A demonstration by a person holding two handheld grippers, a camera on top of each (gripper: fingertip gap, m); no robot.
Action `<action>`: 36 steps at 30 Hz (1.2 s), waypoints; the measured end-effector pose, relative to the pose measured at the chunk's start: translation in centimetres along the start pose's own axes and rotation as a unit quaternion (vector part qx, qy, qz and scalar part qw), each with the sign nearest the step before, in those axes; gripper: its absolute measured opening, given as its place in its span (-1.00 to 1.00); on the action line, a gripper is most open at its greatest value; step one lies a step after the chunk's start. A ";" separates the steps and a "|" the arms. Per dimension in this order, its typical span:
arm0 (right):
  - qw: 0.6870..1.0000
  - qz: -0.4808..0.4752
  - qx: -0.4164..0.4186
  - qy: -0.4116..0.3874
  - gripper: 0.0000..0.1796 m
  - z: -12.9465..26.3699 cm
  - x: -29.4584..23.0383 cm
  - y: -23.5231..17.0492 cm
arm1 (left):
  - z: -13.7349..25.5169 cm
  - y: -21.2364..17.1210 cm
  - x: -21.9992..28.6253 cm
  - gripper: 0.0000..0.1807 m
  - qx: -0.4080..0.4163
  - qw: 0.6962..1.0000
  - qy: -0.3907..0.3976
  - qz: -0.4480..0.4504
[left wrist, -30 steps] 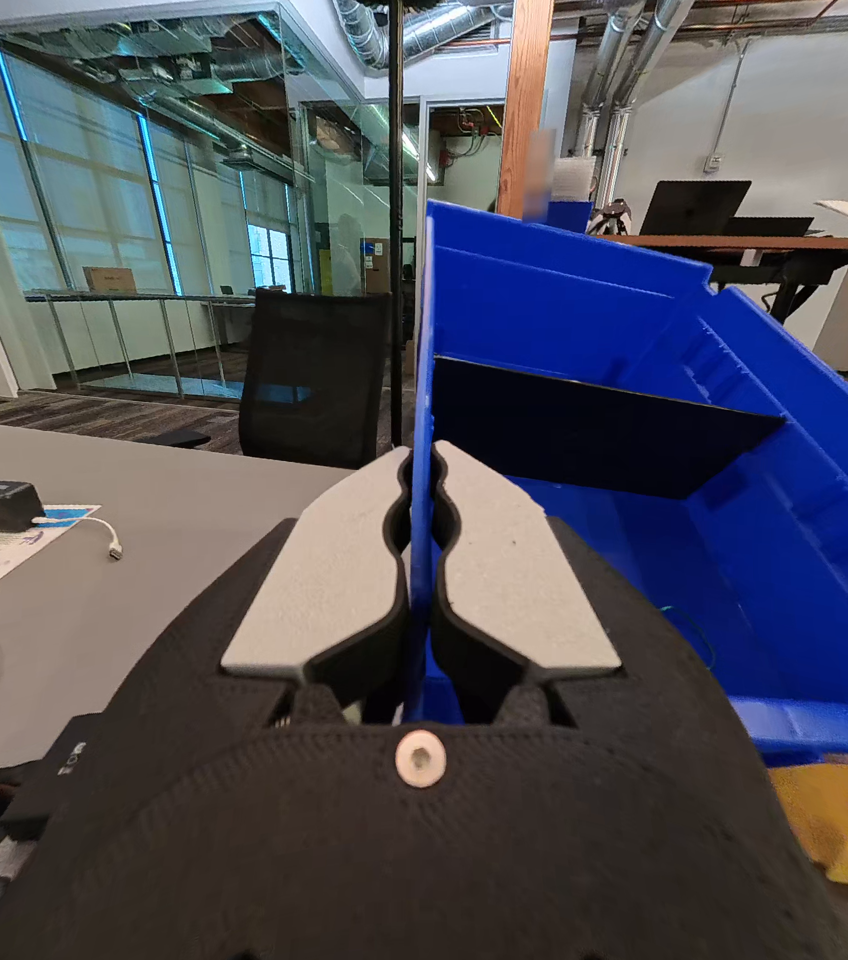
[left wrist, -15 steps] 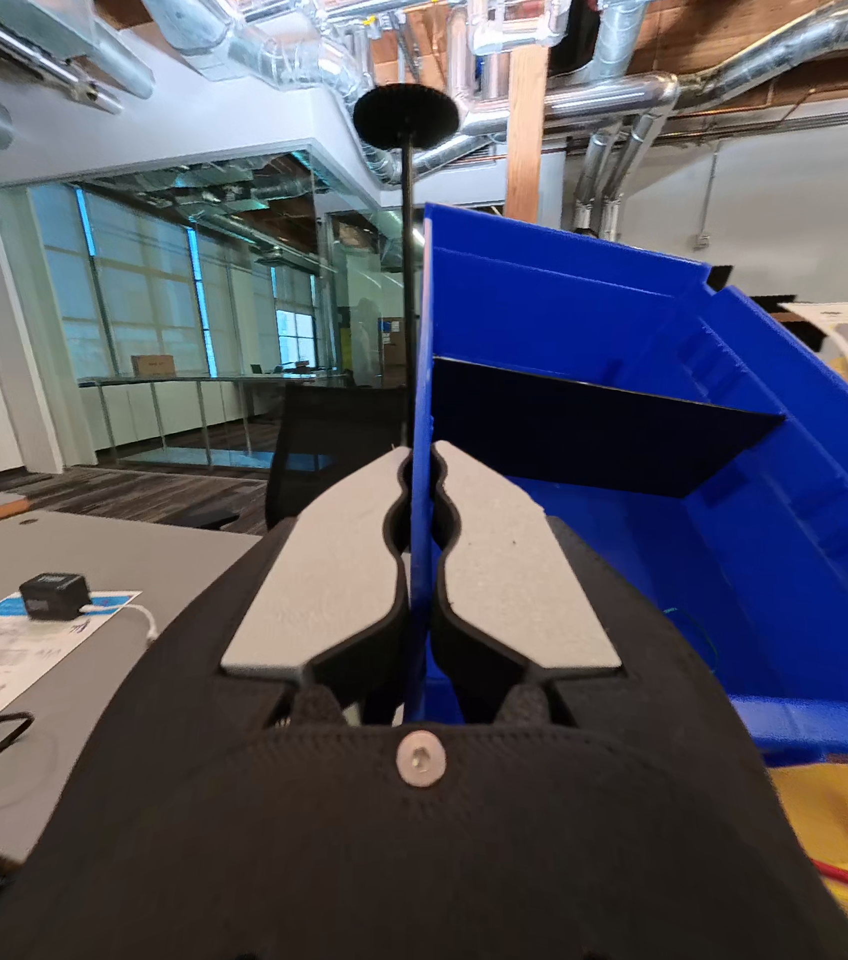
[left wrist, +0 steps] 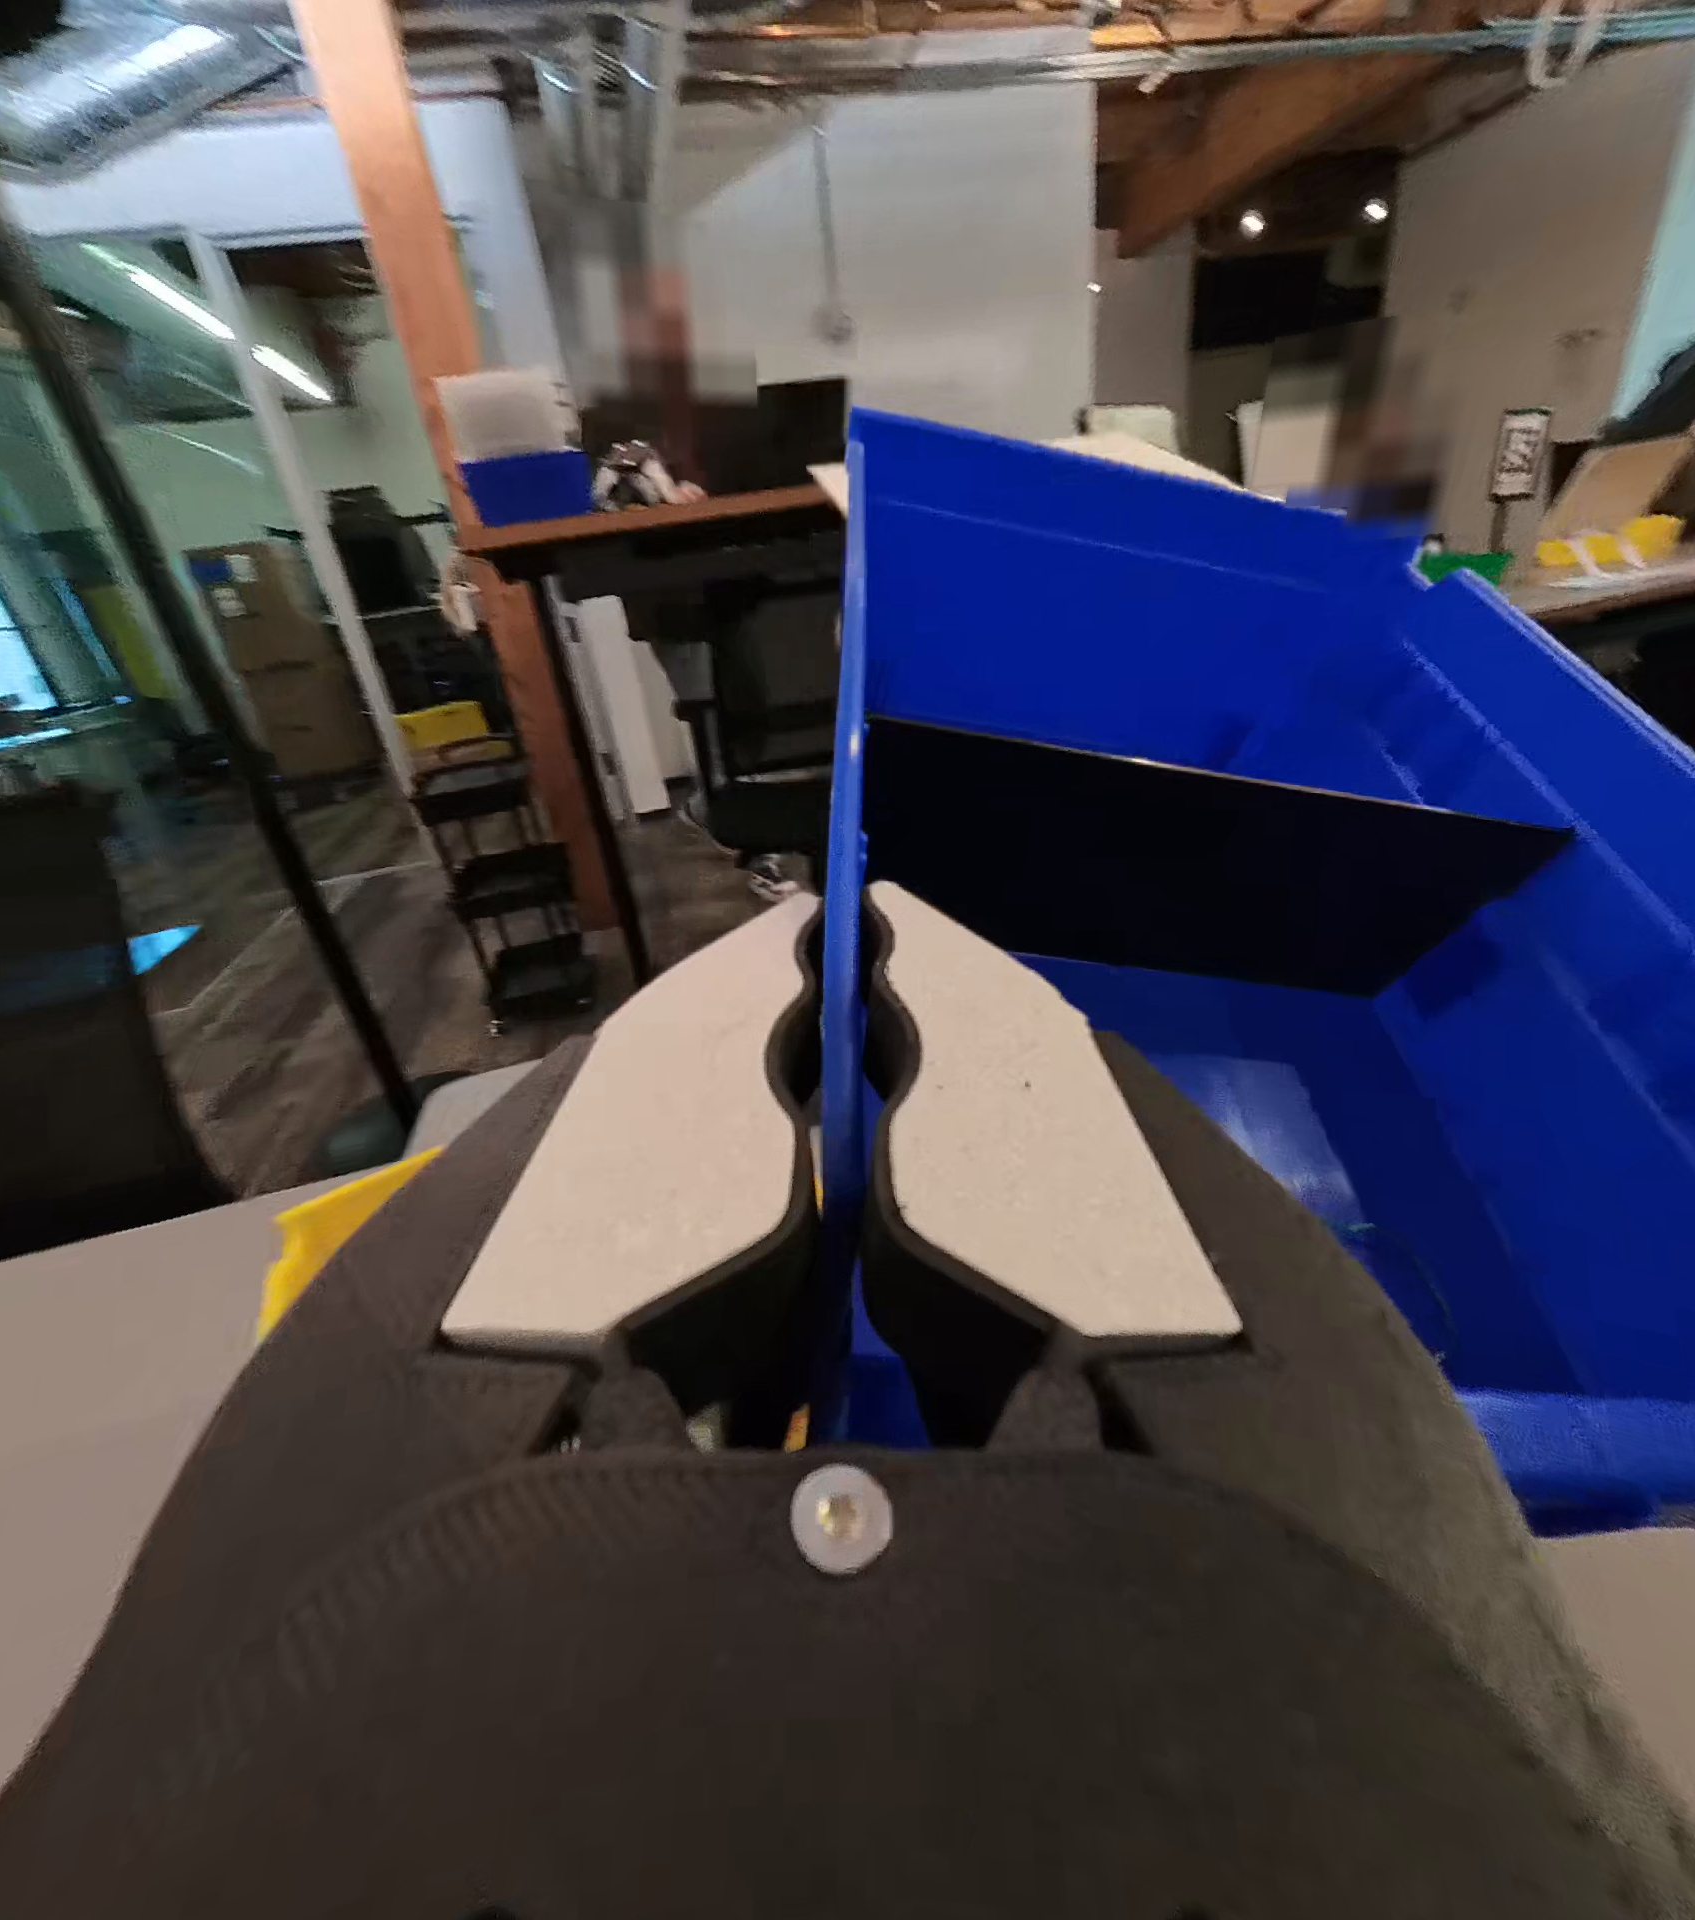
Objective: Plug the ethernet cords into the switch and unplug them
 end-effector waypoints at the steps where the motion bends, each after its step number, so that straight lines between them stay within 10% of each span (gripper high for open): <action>1: 1.000 -0.007 0.002 -0.013 0.25 1.3 0.6 -0.1 | -0.9 -0.2 1.8 -0.98 -0.007 1.000 -0.016 -0.006; 17: 0.966 -0.074 -0.094 -0.229 0.46 17.0 13.2 0.4 | -12.4 -6.8 22.7 -0.84 -0.102 0.983 -0.154 0.004; 36: 0.949 -0.091 -0.119 -0.279 0.49 21.9 16.2 -0.6 | -14.6 -9.8 28.6 -0.73 -0.161 0.963 -0.210 0.049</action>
Point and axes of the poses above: each gripper's, where its closed fingertips meet, z back along the fingers, y out of its top, x = y × z across the jaws, the point moved 10 cm from there along z, back along the fingers, and after that the axes turned 1 degree about -y, right-handed, at the moved point
